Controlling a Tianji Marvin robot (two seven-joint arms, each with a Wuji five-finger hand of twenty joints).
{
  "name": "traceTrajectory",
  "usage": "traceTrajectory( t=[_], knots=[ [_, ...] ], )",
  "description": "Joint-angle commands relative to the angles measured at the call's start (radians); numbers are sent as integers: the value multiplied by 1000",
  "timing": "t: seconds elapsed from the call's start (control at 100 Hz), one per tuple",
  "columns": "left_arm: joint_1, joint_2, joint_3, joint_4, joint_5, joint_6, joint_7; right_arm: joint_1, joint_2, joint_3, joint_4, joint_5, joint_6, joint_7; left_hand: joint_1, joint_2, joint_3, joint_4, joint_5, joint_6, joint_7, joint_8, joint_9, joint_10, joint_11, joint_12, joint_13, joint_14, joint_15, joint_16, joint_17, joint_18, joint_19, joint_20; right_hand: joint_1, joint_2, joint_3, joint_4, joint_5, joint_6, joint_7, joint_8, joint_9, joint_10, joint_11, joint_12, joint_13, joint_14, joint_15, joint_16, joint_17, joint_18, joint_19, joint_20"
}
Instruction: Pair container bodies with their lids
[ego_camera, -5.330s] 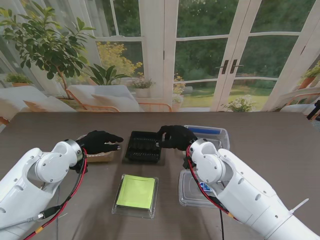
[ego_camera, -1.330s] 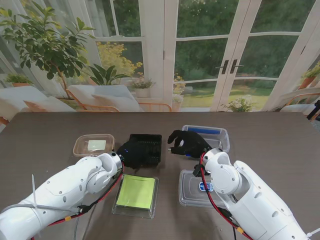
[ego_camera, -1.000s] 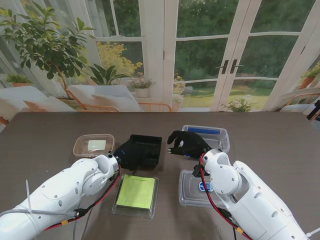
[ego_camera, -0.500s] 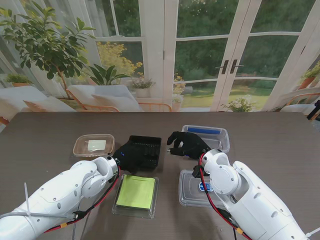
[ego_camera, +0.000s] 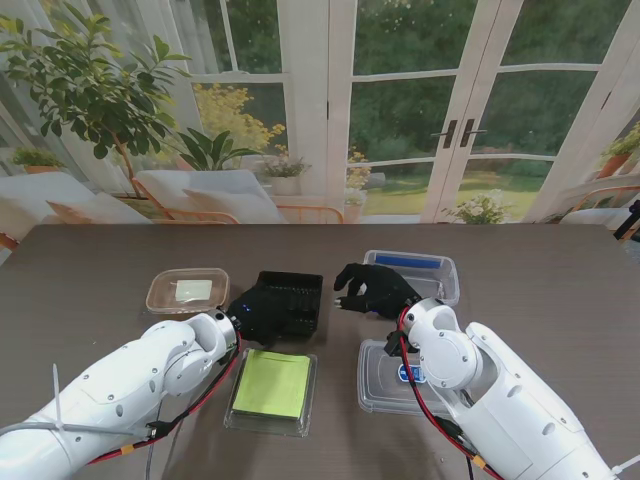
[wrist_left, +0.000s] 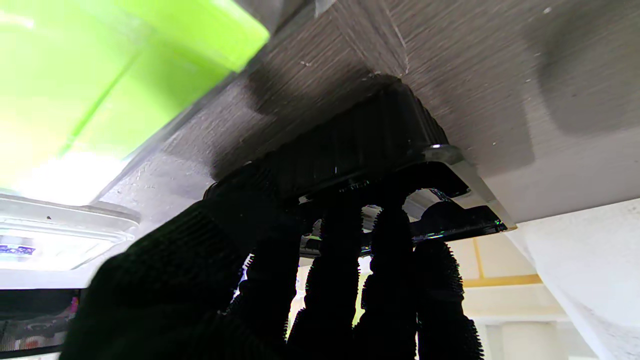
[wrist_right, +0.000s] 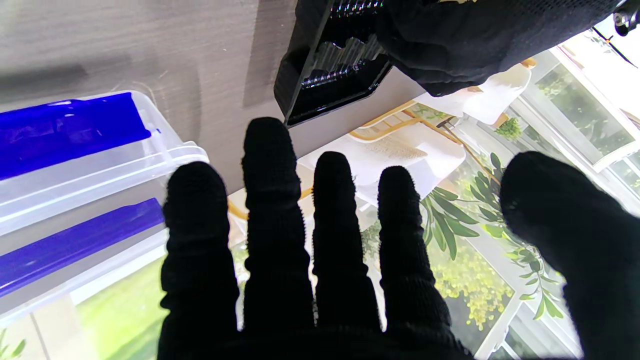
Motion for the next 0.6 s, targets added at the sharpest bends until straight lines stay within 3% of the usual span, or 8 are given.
traceTrajectory(
  t=[0.0,0.07,0.16,0.24,0.29,0.35,0.59],
  knots=[
    [4,1,-8,-7,5,-4,-26,-5,-3,-2,1,0,0,14,44,17,-17,-17,1,-22,31,7,18,-3,-8,-6,22,5,3,6,0,-13,43,-9,-3,13,-21,7,8,-1,-10,-23,12,13,-16,1,29,4,13,7,-50,-4,16,-5],
    [9,2,-15,-12,8,-4,-31,-5,-3,-2,2,0,0,15,32,13,-18,-21,-14,-16,14,10,10,-1,2,-92,18,4,1,4,-1,-12,43,-13,-3,12,-21,7,7,0,-11,-23,12,13,-15,1,29,5,14,7,-50,-4,16,-5],
    [13,3,-20,-14,10,-1,-32,-4,-3,-3,4,0,-3,15,10,-5,-30,-25,-56,4,-14,3,-4,1,-6,-107,9,3,-6,1,-8,-13,38,-16,-4,12,-21,7,5,0,-12,-24,11,12,-15,1,29,4,14,7,-50,-5,16,-5],
    [14,4,-23,-16,16,2,-32,-4,-3,-4,5,1,-3,17,-67,-9,28,-30,-75,25,-110,36,-19,2,-11,-118,1,0,-13,-1,-12,-13,30,-18,-3,11,-20,7,5,0,-13,-24,10,13,-16,1,28,2,13,7,-51,-5,16,-5],
    [15,5,-27,-19,19,2,-33,-4,-2,-4,5,1,-4,18,-123,9,69,-16,-87,47,-177,44,-32,5,-18,-124,-8,2,-18,-1,-20,-12,23,-17,-3,11,-21,7,4,0,-14,-25,10,13,-16,1,27,4,13,7,-51,-5,15,-5],
    [19,6,-35,-22,21,1,-34,-3,-2,-4,5,1,-4,19,-194,32,111,42,-105,69,-256,46,-50,11,-32,-137,-20,2,-30,-4,-29,-12,11,-16,-3,10,-21,6,5,-1,-14,-25,10,14,-16,0,28,2,13,7,-52,-5,15,-6],
    [37,8,-77,-41,29,-15,-37,0,-2,-5,6,1,-5,22,-301,73,14,48,-178,113,-496,-43,-107,25,-104,-201,-69,6,-99,-34,-68,-6,-48,-18,-2,10,-20,6,1,0,-17,-26,9,13,-17,0,27,2,13,7,-53,-5,15,-6]
  ],
)
